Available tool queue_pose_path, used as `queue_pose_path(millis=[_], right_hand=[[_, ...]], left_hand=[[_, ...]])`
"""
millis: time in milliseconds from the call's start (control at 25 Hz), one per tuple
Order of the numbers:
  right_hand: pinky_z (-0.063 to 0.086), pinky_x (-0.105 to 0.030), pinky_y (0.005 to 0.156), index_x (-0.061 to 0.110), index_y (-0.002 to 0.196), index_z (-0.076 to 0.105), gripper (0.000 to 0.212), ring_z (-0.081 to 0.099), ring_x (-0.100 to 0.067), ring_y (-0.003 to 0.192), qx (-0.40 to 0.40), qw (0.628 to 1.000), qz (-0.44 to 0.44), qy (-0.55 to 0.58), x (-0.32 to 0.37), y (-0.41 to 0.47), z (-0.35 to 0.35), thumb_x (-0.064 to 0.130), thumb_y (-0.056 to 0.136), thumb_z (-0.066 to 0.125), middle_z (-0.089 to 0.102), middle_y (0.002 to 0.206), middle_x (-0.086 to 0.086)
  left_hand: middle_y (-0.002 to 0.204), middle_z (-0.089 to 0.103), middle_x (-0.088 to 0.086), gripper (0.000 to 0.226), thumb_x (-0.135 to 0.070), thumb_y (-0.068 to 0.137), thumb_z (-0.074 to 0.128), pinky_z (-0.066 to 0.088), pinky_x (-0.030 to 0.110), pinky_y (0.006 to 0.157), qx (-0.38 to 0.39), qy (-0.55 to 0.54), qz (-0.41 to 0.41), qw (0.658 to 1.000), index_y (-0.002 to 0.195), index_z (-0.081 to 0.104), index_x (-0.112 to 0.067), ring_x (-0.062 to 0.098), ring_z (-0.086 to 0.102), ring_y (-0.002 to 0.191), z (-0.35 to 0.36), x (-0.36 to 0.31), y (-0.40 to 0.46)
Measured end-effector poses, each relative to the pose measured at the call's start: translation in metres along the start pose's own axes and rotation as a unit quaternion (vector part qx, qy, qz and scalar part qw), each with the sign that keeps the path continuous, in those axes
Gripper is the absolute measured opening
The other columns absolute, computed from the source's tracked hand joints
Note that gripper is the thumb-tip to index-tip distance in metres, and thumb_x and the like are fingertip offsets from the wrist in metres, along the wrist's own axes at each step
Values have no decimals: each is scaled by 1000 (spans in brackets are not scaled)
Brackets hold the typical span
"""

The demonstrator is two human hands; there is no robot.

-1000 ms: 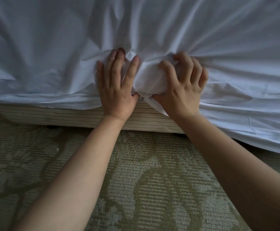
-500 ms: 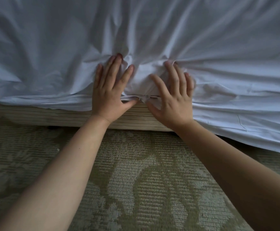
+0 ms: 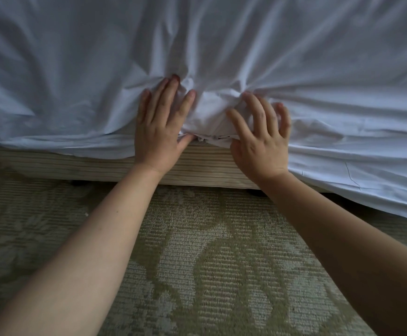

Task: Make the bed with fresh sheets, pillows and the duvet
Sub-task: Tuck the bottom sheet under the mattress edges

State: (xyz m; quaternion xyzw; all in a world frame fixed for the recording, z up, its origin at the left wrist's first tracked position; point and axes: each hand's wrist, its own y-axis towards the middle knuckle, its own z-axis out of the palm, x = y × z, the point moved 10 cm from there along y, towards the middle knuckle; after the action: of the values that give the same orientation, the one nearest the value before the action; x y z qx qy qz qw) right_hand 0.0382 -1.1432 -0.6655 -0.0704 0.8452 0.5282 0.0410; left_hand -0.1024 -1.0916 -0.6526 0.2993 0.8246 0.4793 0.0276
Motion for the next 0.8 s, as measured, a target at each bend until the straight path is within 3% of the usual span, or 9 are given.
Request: queue_pose_path(millis=[240, 440, 600, 800], right_hand=[[24, -40, 105, 25, 119, 52, 63, 40, -25, 115, -23, 999, 29, -7, -18, 9, 3, 26, 62, 80, 43, 128, -6], [12, -32, 109, 29, 116, 42, 58, 36, -24, 115, -61, 990, 129, -13, -17, 14, 13, 10, 69, 70, 31, 124, -3], [7, -32, 112, 27, 118, 41, 60, 33, -26, 118, -30, 990, 138, 20, -19, 15, 16, 8, 67, 65, 29, 126, -4], [10, -37, 109, 23, 115, 54, 64, 31, -26, 117, 27, 993, 89, 77, -13, 20, 5, 35, 55, 73, 29, 125, -5]], left_hand=[[137, 34, 12, 86, -42, 62, 82, 26, 51, 110, -51, 15, -28, 998, 135, 42, -21, 30, 37, 127, 3, -2, 5], [132, 49, 16, 84, -25, 56, 84, 30, 54, 108, -80, 37, -62, 994, 130, 45, -20, 31, 42, 126, 7, -6, 4], [133, 52, 20, 85, -29, 56, 81, 30, 53, 109, -45, 0, -47, 998, 132, 46, -18, 33, 43, 128, 3, -4, 4], [141, 45, 20, 73, -46, 75, 70, 25, 50, 113, -3, -23, -2, 1000, 136, 45, -15, 33, 37, 133, 1, 2, 0]])
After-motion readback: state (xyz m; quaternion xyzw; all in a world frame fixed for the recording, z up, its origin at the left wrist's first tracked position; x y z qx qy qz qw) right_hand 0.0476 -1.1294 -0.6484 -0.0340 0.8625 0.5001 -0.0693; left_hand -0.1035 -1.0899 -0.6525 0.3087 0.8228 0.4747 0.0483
